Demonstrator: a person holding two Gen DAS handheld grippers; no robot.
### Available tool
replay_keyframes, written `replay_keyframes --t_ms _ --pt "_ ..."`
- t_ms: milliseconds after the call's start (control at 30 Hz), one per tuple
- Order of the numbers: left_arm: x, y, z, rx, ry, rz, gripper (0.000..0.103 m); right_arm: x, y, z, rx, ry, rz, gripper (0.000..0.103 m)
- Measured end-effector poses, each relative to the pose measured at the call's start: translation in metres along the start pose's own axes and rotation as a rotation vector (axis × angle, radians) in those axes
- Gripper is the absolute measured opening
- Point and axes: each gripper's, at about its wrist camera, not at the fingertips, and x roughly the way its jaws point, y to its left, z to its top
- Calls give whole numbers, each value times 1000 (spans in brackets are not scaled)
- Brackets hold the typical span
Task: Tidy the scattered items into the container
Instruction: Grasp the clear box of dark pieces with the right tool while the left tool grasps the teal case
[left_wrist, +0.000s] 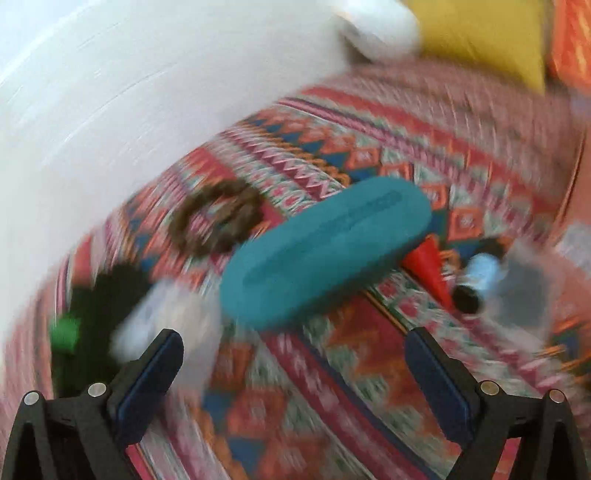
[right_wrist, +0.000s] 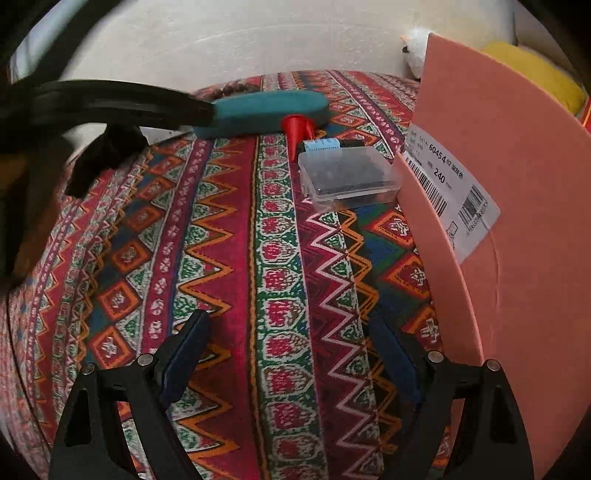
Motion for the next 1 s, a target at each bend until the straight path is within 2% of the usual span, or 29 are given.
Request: replay_keyframes --t_ms 67,133,167,233,367,433,500,567,633,733,833,1000 --pt "27 -8 14 104 36 -1 99 2 -3 2 -7 8 9 90" --pt "52 -16 25 165 74 -13 100 4 -5 4 -3 12 18 91" --pt "63 -19 30 189 83 -10 103 5 -7 6 0 15 23 92" --pt "74 -18 41 195 67 -40 103 7 -7 8 -7 17 22 94" --pt "91 -8 52 96 125 -129 102 11 -4 10 -28 10 8 95" --pt "88 -6 47 53 131 -123 93 11 -3 10 -27 7 6 95" --pt "76 -7 34 2 140 -108 75 11 -1 11 -25 -6 -4 95" --pt "55 -9 9 -71 164 -116 69 13 1 11 -27 -22 -22 95" --pt "37 -9 -22 -147 185 -128 69 15 4 13 -40 -44 -47 95" --pt "0 -6 -82 -252 196 -188 69 21 5 27 4 -58 -69 95" --pt "-34 0 -137 -343 202 -198 69 33 -1 51 78 -82 -107 91" --pt "-79 10 -196 -473 195 -199 69 49 -10 88 218 -97 -157 91"
